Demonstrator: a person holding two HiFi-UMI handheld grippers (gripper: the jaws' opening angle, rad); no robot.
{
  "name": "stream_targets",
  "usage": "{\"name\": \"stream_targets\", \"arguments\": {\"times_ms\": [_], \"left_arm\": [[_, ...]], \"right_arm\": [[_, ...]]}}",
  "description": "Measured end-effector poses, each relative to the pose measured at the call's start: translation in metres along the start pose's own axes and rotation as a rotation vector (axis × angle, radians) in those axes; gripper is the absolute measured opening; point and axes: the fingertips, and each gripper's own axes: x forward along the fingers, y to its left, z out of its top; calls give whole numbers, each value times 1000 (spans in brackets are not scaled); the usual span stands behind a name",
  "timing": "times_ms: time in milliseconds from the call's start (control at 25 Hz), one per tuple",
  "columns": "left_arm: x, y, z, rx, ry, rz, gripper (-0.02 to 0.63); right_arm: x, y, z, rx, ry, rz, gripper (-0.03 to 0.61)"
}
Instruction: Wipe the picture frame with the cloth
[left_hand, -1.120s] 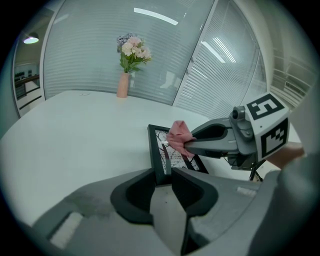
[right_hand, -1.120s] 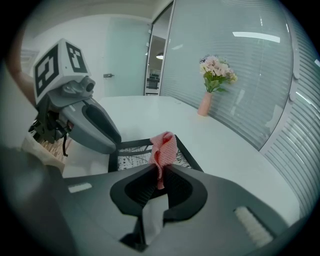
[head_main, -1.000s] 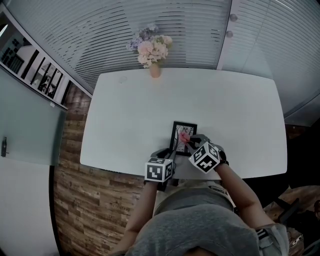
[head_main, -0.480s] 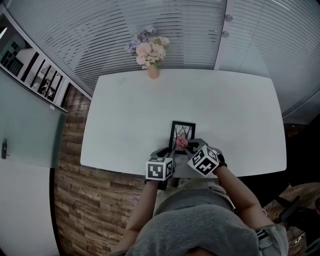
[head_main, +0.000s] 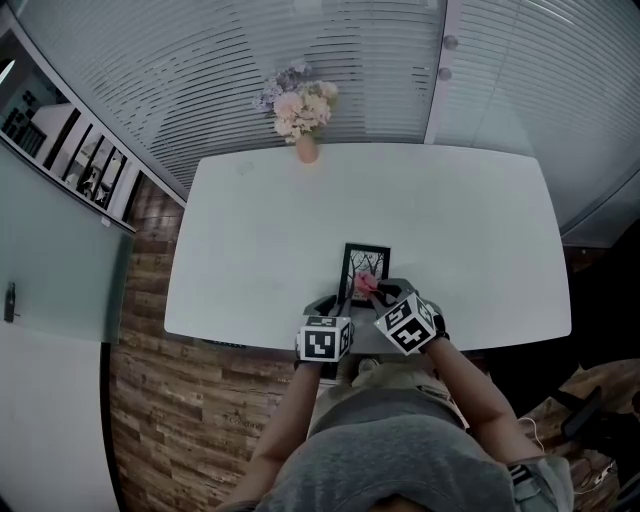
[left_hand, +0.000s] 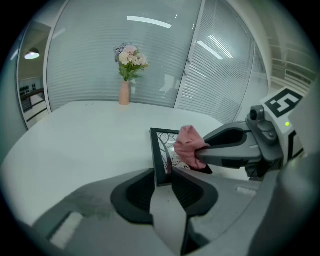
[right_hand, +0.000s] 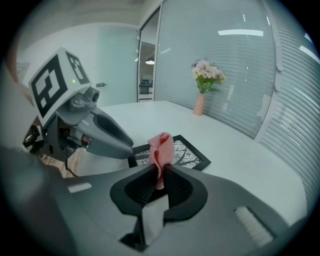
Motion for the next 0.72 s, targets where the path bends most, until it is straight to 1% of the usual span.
{"name": "stream_targets", "arguments": {"times_ms": [80, 160, 360, 520, 640, 720], "left_arm": [[-7, 0, 3, 23, -30, 15, 97], [-17, -2, 7, 27, -64, 10, 97], [-52, -10, 5, 30, -123, 11, 93], [-85, -13, -8, 25, -155, 27, 27], [-108, -15, -26, 26, -171, 35, 4], [-121, -16, -38, 25, -175, 33, 2]], "right_arm": [[-8, 0, 4, 30, -39, -34, 43], [-16, 2, 7, 70, -74, -55, 43], [-42, 23, 7, 190, -130, -66, 43], [-61, 48, 5, 229, -173, -87, 43], [-74, 74, 2, 253, -188, -88, 43], [-81, 89, -1, 263, -202, -93, 43]]}}
